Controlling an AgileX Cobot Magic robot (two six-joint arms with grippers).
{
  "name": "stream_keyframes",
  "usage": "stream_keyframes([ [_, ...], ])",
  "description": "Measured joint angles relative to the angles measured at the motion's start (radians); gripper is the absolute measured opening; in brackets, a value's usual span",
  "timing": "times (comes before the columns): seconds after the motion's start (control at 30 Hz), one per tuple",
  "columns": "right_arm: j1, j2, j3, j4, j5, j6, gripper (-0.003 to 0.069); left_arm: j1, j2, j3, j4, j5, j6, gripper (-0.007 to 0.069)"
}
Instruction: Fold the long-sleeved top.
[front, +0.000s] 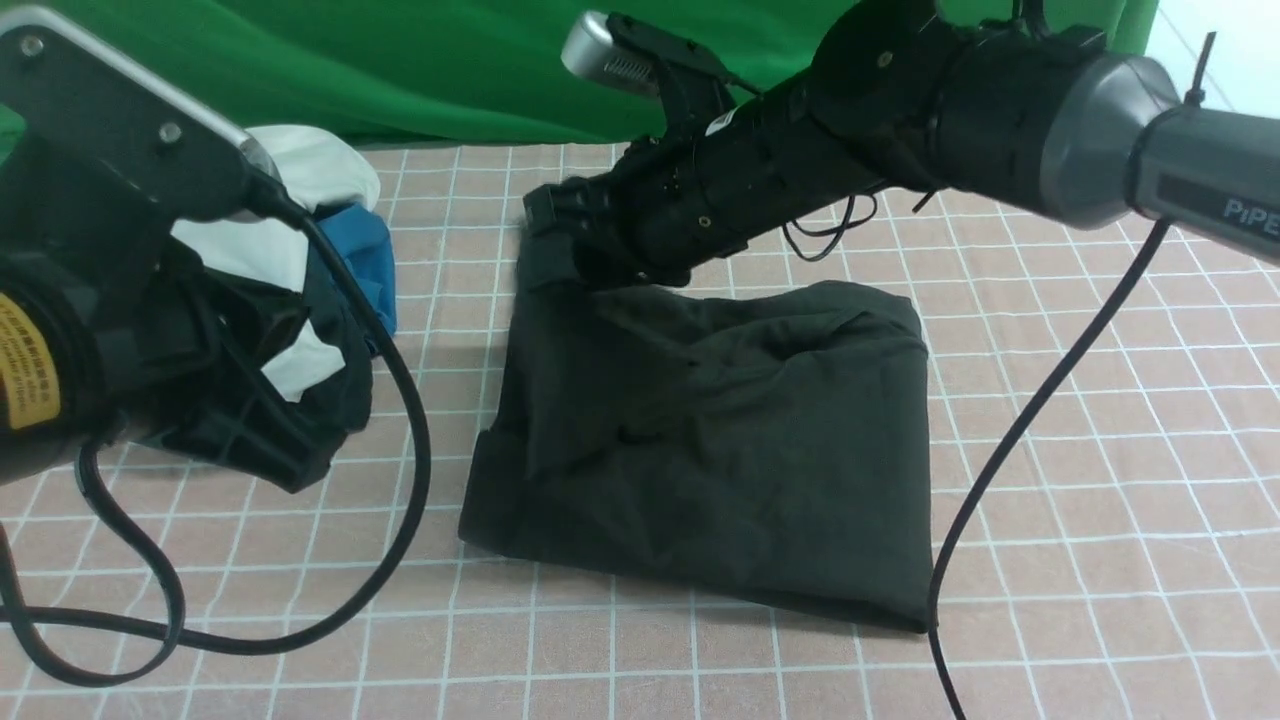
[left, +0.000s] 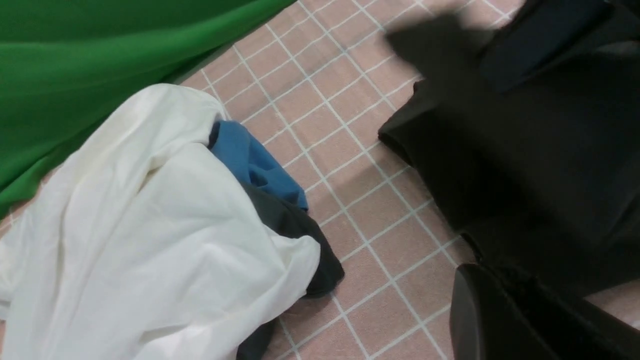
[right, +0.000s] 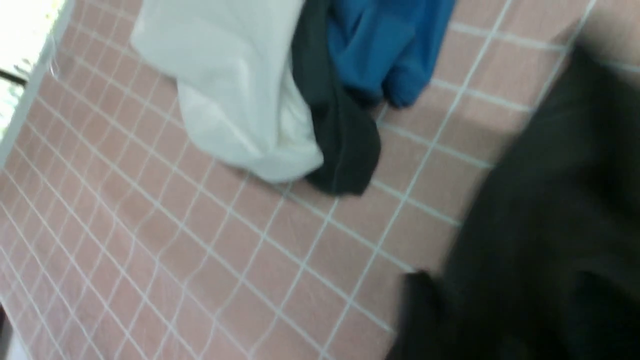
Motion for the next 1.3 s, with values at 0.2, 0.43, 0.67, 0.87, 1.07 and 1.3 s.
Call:
stream_keyframes([
  [0.2, -0.061, -0.076, -0.02, -0.136, 0.106, 0.025, 0.0476, 0.0, 0.0, 0.0, -0.016, 0.002, 0.015, 0.0017],
  [0.43, -0.119, -0.203, -0.026, -0.516, 0.343, 0.142, 0.0196, 0.0, 0.03, -0.001, -0.127, -0.041, 0.059, 0.0017],
  [0.67, -0.077, -0.25, 0.078, -0.566, 0.372, 0.139, 0.0165, 0.052, 0.24, -0.02, -0.273, -0.058, 0.168, 0.0017],
  [0.87, -0.074, -0.257, 0.158, -0.636, 0.324, 0.155, 0.0162, 0.246, 0.392, -0.108, -0.586, -0.058, 0.395, 0.0017],
  [1.07, -0.133, -0.257, 0.299, -0.679, 0.067, 0.211, 0.0083, 0.43, 0.482, -0.13, -1.102, -0.044, 0.865, 0.0017],
  [1.3, -0.228, -0.108, 0.358, -0.679, -0.206, 0.249, 0.0029, 0.432, 0.509, -0.13, -1.153, -0.043, 0.923, 0.0017],
])
